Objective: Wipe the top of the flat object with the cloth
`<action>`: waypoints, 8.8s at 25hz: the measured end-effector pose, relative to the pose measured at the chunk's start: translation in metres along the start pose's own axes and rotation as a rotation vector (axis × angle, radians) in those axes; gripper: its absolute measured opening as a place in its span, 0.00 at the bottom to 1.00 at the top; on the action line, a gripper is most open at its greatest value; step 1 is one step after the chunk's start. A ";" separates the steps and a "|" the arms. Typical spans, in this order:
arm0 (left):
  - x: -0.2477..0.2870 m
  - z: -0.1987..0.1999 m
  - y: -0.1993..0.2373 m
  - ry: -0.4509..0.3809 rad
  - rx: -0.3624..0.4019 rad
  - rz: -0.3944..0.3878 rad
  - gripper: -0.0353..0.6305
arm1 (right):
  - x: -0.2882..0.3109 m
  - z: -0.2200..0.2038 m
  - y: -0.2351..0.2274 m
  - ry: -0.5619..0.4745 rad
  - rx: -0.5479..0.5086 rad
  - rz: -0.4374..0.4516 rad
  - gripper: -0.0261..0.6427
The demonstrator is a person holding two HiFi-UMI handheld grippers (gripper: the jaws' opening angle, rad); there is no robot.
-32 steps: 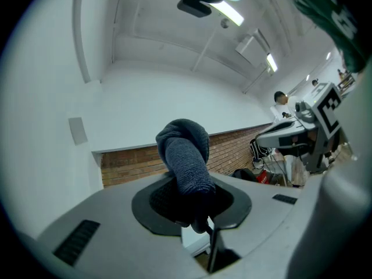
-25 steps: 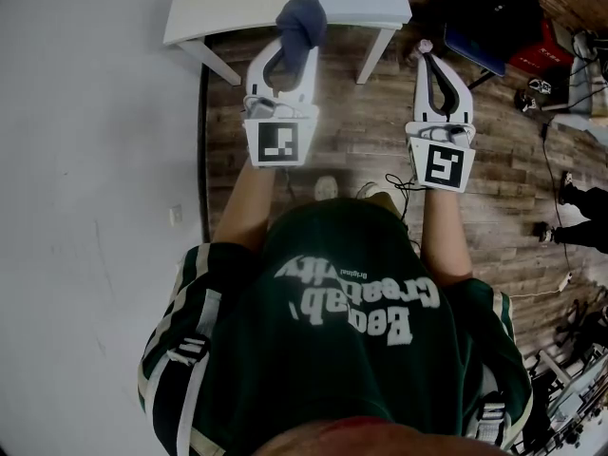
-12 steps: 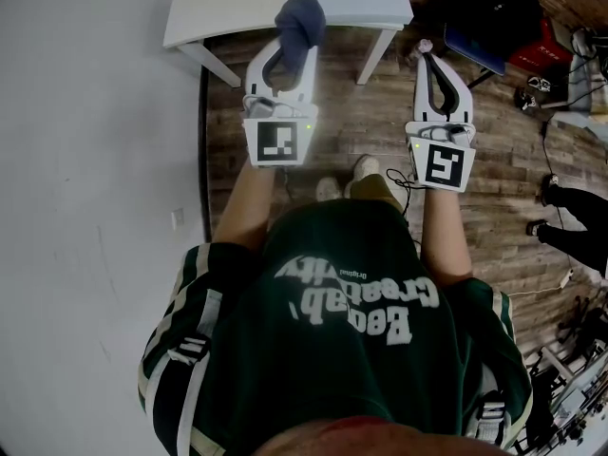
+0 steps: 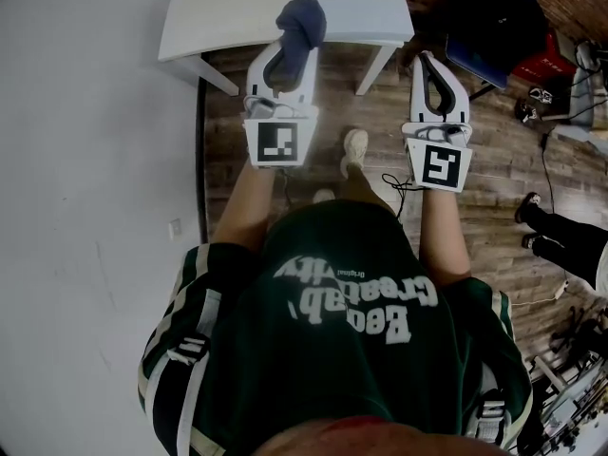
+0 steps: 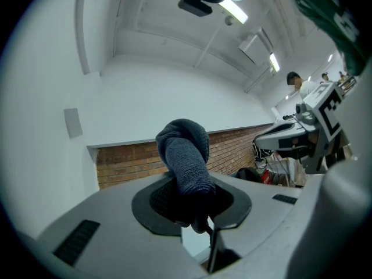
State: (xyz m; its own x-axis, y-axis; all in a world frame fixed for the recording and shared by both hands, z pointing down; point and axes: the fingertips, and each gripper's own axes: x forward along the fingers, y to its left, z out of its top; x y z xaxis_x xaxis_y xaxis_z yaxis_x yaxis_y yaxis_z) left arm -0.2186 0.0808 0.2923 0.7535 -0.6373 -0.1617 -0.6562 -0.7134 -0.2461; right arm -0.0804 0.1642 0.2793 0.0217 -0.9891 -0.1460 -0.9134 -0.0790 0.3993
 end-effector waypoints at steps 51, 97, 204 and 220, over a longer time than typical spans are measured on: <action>0.263 -0.121 0.071 0.217 0.029 0.080 0.17 | 0.284 -0.138 -0.111 -0.033 0.167 0.168 0.03; 0.272 -0.376 0.070 1.164 -0.248 -0.130 0.16 | 0.358 -0.148 -0.113 0.023 0.125 0.168 0.03; 0.332 -0.308 -0.217 1.110 -0.168 -0.502 0.16 | 0.289 -0.197 -0.208 -0.026 0.144 0.281 0.03; 0.304 -0.323 -0.155 1.125 -0.232 -0.365 0.16 | 0.294 -0.184 -0.187 -0.029 0.118 0.291 0.03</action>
State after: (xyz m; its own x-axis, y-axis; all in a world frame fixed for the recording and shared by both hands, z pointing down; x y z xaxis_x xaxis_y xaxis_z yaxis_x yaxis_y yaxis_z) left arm 0.0989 -0.0965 0.5898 0.5141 -0.2021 0.8336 -0.4904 -0.8666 0.0924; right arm 0.1720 -0.1351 0.3285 -0.2579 -0.9638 -0.0677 -0.9203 0.2237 0.3209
